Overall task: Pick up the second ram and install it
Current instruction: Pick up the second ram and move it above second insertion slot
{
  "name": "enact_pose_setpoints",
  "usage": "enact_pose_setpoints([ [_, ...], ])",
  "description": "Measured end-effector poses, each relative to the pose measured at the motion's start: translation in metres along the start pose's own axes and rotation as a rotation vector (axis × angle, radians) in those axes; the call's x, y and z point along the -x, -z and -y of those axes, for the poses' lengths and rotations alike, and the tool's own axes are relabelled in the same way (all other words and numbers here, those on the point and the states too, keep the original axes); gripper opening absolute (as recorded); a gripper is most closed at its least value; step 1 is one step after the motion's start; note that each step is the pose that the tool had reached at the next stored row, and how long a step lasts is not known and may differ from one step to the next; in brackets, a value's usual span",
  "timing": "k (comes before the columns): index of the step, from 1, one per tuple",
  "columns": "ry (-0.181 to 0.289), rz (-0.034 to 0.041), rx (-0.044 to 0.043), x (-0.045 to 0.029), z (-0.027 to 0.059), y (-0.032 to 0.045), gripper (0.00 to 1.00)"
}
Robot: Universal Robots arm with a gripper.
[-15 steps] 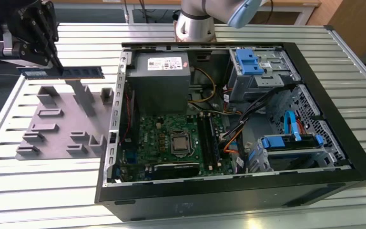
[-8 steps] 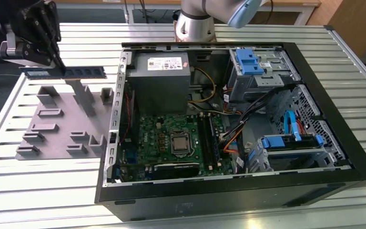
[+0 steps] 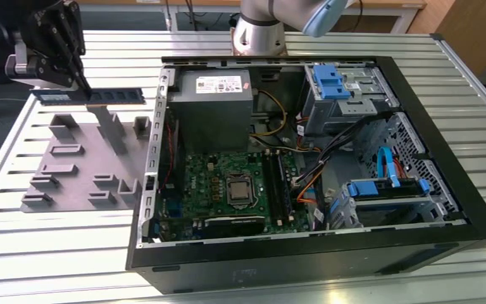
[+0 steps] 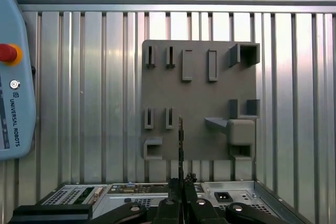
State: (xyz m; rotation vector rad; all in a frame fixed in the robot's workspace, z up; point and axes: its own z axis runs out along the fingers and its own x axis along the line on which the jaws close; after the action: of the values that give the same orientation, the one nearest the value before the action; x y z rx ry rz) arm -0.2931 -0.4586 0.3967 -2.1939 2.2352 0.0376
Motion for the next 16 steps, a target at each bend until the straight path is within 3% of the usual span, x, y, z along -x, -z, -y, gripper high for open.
enact_pose_setpoints([
  [16,0.000,0.0000,0.0000,0.0002,0.0109,0.0001,0.14],
])
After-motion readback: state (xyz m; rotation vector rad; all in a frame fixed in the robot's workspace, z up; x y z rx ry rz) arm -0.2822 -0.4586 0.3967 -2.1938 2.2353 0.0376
